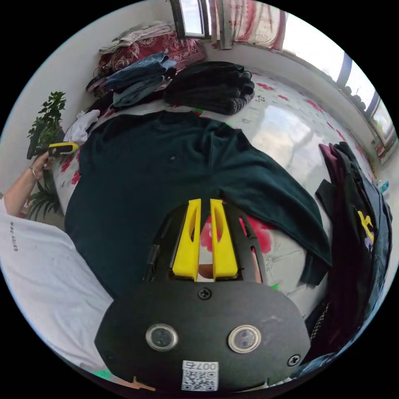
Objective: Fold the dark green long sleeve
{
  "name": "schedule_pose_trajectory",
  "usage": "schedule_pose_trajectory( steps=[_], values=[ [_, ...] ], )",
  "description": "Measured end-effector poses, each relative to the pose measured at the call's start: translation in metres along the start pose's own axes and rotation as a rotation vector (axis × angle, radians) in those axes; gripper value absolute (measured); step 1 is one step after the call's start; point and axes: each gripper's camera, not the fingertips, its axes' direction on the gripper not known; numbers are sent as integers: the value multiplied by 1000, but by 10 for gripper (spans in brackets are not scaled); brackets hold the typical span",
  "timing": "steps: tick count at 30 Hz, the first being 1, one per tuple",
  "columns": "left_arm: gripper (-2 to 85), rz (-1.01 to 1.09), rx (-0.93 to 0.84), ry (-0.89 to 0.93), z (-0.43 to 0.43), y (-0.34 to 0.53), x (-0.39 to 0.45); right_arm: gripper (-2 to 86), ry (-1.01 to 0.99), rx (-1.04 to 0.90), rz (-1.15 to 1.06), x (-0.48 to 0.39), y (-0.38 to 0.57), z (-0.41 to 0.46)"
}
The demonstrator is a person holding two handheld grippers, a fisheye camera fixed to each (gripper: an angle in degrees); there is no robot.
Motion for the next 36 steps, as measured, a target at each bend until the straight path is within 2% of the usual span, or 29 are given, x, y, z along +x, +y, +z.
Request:
schedule_pose_trajectory(
  steps=[6,10,11,14,17,21,23,25,30,32,33,35,36],
  values=[
    [62,26,-24,-34,49,-105,-30,-2,124,-62,232,55,-80,42],
    [34,3,-178,-120,98,-125,-59,-3,119,-173,338,85,-90,84],
    [19,4,-125,-160,91,-124,-68,-3,124,-144,312,86,-86,85],
    [2,-86,-122,-197,78,-122,-108,-3,193,-135,285,99,-75,84],
    [0,-261,-65,-42,60,-110,-152,-3,217,-151,383,125,-72,80],
    [14,-388,89,-3,11,-74,-168,-2,126,-155,502,136,-69,68],
    [59,-432,187,-11,-35,-30,-166,-2,168,-34,482,119,-55,38],
    [76,-448,198,-14,-59,7,-157,-2,152,77,455,100,-38,12],
    [92,-298,53,-73,-64,65,-103,-2,-32,121,367,48,5,-16],
    [90,-179,-97,-146,-42,67,-90,-2,-122,74,302,22,19,-17],
    [83,-141,-31,-152,-48,69,-88,-2,-132,68,291,17,22,-18],
    [19,-114,-52,-173,-52,66,-103,-2,-163,67,227,-4,32,-27],
    [14,-121,-78,-165,-54,63,-111,-2,-164,69,213,-9,34,-30]
  ],
)
